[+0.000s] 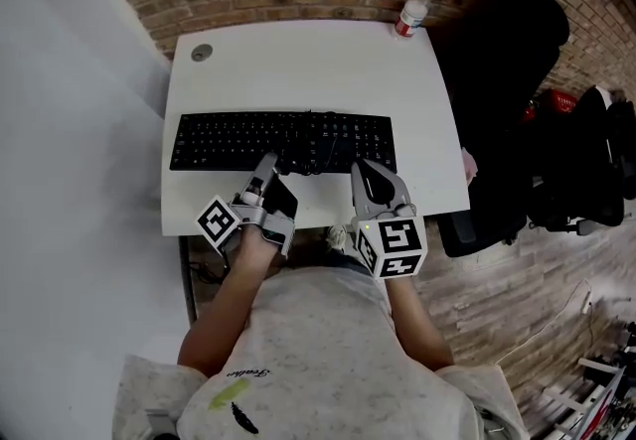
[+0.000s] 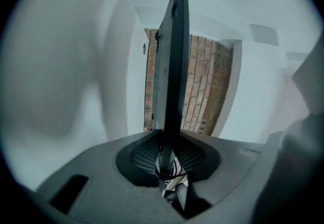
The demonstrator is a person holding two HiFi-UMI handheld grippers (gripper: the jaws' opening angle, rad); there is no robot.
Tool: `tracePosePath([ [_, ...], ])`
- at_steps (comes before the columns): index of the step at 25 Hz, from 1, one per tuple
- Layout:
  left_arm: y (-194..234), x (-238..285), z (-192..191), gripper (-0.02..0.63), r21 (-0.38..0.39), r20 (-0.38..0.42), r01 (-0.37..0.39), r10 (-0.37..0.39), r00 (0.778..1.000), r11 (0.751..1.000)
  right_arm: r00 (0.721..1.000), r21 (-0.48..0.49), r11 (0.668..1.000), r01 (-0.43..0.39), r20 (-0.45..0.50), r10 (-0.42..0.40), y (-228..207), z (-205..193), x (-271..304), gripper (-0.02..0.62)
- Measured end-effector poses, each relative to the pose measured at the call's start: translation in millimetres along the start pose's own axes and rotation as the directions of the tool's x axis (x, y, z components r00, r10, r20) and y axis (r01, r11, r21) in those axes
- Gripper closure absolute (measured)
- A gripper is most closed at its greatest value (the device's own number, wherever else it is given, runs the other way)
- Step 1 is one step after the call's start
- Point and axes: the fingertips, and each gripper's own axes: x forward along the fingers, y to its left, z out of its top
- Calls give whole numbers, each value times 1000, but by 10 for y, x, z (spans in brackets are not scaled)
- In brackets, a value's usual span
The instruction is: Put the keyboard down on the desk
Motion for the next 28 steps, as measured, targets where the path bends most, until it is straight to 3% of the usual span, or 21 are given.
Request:
tracePosePath([
  [12, 348, 648, -188, 535, -13, 55, -30, 31, 998, 999, 995, -5, 995, -97, -31, 97, -675, 4, 426, 584],
  [28, 809, 997, -113, 534, -26, 91, -102, 104, 990, 994, 979, -7, 983, -181, -101, 179, -1073, -241, 828, 584],
])
